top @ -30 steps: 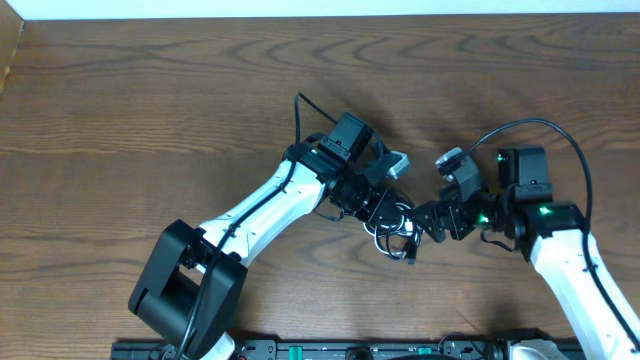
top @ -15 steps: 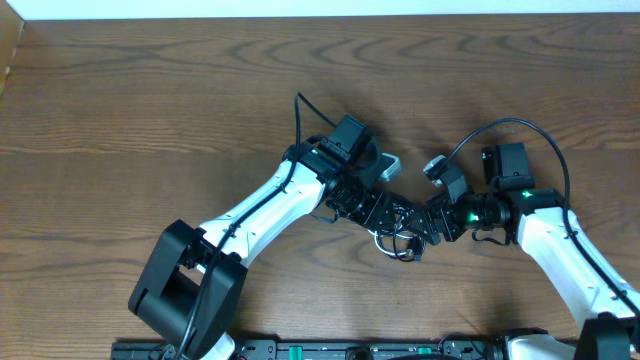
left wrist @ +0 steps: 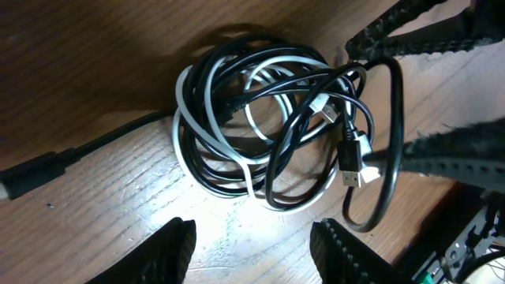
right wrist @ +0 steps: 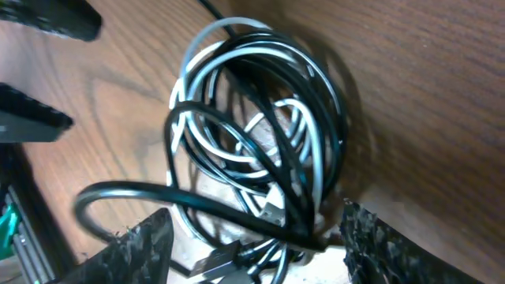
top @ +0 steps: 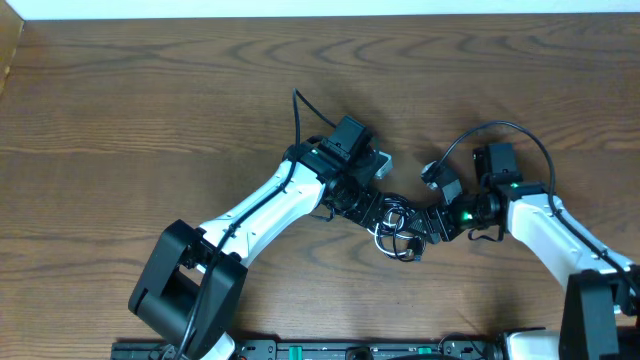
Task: Untangle cables
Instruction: 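Hold with right gripper, pull left gripper back-left to stretch cables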
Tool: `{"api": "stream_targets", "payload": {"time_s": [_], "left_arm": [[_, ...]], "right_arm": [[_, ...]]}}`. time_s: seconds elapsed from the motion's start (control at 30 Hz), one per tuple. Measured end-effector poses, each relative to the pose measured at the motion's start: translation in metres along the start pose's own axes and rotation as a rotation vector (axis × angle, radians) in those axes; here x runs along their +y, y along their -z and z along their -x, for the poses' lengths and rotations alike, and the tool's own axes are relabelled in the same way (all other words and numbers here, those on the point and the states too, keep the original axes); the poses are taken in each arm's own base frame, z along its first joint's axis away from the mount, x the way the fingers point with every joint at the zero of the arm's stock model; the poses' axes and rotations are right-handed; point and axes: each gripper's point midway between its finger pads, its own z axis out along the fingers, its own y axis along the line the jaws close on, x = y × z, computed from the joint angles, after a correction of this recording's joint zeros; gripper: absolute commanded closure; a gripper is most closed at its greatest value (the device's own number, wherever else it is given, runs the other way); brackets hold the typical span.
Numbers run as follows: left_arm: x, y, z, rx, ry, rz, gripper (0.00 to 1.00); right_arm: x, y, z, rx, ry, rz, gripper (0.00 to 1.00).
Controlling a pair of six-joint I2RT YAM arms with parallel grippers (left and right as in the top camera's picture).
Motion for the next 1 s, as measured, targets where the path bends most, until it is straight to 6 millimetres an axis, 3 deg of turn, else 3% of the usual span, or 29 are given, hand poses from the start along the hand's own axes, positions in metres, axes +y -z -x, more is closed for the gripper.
{"api": "stream_targets", "payload": {"time_s": [0.17,0.53,0.73,1.0], "left_arm": [[0.007,-0.003,0.0,0.003,0.006,0.026,0.48],[0.028,0.005,0.01,-0.04,0.101,0.05,0.39],[0.021,0.005,0.021,-0.078,0.124,0.003,0.38],[0.019,-0.001,0.018,-0.059,0.165,-0.02,0.38]], "right_arm": [[-0.007,-0.002,0.007,-0.023,0.025,-0.024,0.48],[-0.013,-0.001,0.008,-0.024,0.029,-0.06,0.5],[-0.014,-0.002,0.007,-0.026,0.029,-0.062,0.58],[-0.014,-0.002,0.007,-0.027,0.012,-0.064,0.54]]}}
